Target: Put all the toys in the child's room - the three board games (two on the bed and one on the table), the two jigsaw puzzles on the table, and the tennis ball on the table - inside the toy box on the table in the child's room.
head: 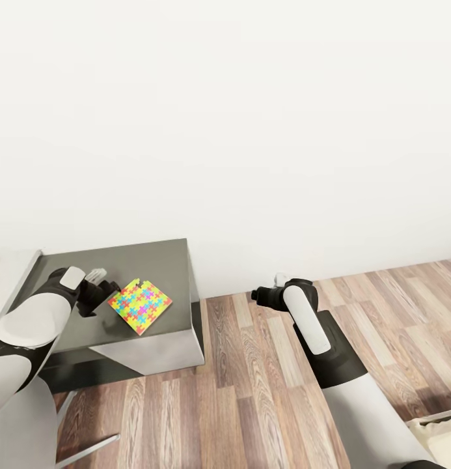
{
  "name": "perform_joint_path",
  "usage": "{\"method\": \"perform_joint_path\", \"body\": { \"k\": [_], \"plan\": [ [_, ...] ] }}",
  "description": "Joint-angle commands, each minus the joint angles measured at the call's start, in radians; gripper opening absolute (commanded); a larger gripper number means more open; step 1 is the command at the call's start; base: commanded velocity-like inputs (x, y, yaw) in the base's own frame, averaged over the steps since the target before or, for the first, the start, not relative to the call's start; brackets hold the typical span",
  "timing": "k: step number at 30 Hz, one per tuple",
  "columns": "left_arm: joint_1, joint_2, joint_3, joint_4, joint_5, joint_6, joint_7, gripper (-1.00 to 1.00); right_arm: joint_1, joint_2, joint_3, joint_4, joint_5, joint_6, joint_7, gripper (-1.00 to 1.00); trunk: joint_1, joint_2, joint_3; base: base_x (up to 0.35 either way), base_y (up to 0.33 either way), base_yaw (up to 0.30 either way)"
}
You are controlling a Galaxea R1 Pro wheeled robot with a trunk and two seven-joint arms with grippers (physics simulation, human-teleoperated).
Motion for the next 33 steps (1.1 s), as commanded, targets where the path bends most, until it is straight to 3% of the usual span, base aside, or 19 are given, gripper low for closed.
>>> {"method": "perform_joint_path", "body": {
  "k": [1,19,33],
  "plan": [
    [-0.002,0.0,0.009,-0.001,-0.01,0.004,-0.001,1.0,-0.001,0.0,0.001,-0.001,-0.009,0.003,-0.01,1.0,0.001,-0.002,-0.002,0.091,0.0,0.0],
    [-0.005,-0.002,0.012,-0.001,-0.009,0.001,-0.001,1.0,-0.001,0.0,0.002,-0.001,-0.009,0.004,-0.011,1.0,0.001,-0.002,-0.004,0.034,0.0,0.0],
    [-0.005,-0.002,0.034,-0.001,-0.008,0.002,0.0,1.0,0.006,0.0,0.001,-0.001,-0.009,0.007,-0.011,1.0,0.001,-0.002,-0.021,0.027,0.0,0.034]
  ]
}}
